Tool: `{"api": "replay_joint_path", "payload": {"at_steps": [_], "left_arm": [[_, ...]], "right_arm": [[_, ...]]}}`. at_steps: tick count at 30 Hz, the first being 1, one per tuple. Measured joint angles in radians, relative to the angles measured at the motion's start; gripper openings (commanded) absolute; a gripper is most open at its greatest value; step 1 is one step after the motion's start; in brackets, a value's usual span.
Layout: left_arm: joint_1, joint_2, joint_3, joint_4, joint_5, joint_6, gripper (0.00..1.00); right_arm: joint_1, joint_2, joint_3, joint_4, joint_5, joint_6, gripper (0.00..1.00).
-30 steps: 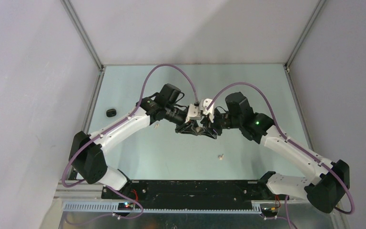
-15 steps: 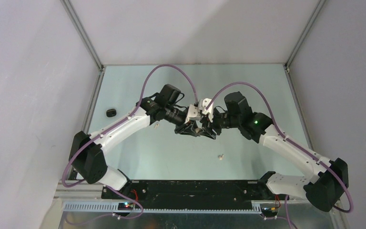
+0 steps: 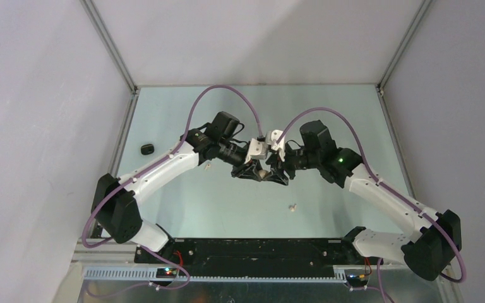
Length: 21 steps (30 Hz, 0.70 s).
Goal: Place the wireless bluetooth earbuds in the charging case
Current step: Pick up the charging case at the center of the board.
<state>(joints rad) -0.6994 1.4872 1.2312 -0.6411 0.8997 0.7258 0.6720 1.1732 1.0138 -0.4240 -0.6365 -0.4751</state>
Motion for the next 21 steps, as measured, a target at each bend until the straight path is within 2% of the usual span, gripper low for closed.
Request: {"api": "replay_joint_path", "payload": {"at_steps": [8,18,21], "left_arm": [[0.000,-0.001,-0.002,0.015,0.024,-0.005,0.00],[0.000,-0.005,-0.009,0.037,0.047,-0.021,0.00],[0.000,-0.008,-0.014,0.043,0.047,-0.022,0.00]], "right_arm": [[-0.032,-0.057,-0.081,0.048,-0.035,0.019,0.54],[-0.037,-0.058,-0.101,0.095,-0.046,0.055,0.55],[-0.034,-0.058,-0.101,0.109,-0.046,0.061,0.49]]}}
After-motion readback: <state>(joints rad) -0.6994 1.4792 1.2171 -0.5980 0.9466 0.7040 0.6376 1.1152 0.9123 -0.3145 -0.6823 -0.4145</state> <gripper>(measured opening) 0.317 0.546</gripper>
